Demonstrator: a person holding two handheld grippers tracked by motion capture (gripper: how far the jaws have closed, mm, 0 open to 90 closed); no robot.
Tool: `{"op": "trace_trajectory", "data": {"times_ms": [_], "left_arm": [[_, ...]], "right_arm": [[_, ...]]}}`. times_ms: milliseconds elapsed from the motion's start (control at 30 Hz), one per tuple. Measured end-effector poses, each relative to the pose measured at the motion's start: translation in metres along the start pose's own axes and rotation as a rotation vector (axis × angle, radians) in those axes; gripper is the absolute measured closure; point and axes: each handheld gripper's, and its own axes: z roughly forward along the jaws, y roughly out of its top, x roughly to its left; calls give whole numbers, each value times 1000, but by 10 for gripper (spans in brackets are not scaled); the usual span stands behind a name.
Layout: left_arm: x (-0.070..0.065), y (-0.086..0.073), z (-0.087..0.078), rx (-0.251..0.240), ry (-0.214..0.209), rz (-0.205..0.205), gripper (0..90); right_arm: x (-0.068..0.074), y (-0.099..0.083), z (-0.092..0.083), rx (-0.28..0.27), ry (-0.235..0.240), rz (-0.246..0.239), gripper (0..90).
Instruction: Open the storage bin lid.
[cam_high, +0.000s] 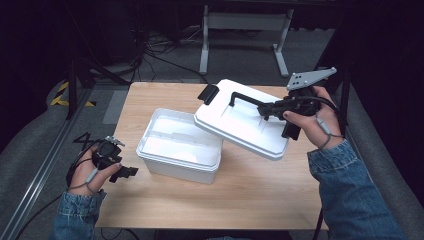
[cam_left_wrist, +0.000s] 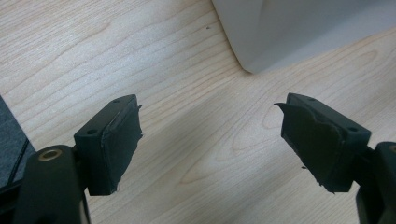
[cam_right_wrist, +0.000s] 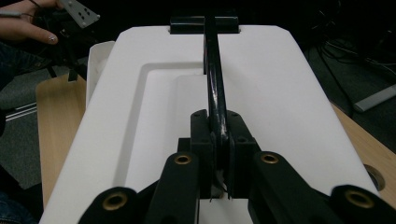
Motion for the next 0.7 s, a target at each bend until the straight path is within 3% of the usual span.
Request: {"op": "trace_trajectory", "data": {"times_ms": [267, 700], "left_arm": [[1, -1, -1, -3, -3, -8, 208], [1, -1, 0, -2, -3, -10, 208]], "right_arm": [[-12, -13, -15, -4, -44, 35, 847], [-38, -42, -26, 6, -106, 103, 847]]}}
